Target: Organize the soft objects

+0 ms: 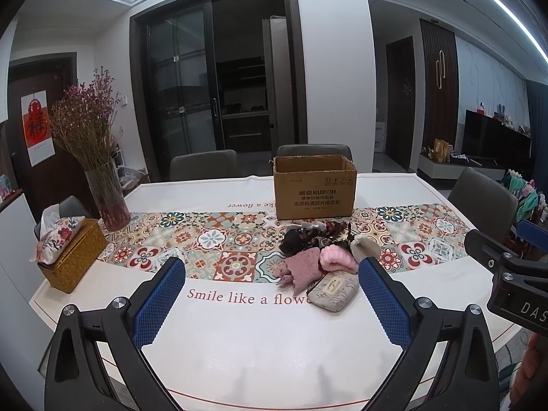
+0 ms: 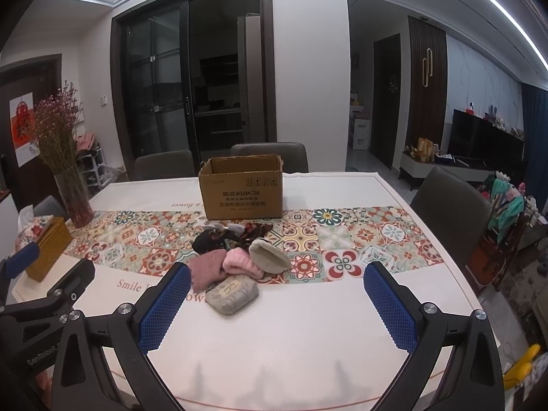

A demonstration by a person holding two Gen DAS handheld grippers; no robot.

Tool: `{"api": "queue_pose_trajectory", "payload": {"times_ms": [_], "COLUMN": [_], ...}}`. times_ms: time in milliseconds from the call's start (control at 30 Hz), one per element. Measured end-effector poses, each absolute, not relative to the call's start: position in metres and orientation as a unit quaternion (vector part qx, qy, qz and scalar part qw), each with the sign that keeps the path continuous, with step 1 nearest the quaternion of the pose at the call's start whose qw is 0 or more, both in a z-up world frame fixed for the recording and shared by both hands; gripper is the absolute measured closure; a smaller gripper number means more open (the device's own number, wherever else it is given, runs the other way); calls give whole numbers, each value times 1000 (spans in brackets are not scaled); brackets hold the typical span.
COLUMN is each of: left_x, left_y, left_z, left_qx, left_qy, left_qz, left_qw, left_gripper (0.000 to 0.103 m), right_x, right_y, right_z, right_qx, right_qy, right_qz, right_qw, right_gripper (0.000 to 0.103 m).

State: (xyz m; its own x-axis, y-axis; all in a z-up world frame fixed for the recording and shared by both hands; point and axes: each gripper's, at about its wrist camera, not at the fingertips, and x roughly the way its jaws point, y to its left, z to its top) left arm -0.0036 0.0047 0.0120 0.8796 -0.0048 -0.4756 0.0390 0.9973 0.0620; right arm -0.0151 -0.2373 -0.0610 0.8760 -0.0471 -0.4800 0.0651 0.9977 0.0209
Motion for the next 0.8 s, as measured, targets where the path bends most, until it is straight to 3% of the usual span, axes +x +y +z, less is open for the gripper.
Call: {"api": "queue_pose_trajectory", "payload": {"times_ms": [800], "left_x": [-3], "left_y": [9], "left_z": [11], "left_qx": [35], "left_qy": [241], "left_qz": [-16], "left_qw": [970], "left_gripper": [0], "right_x": [-15], "right_y": [-230], "right_z": [-57], "right_qx": [15], "right_qy": [240], "right_qz": [-34], "right_qw": [970], "right_gripper": [1]}}
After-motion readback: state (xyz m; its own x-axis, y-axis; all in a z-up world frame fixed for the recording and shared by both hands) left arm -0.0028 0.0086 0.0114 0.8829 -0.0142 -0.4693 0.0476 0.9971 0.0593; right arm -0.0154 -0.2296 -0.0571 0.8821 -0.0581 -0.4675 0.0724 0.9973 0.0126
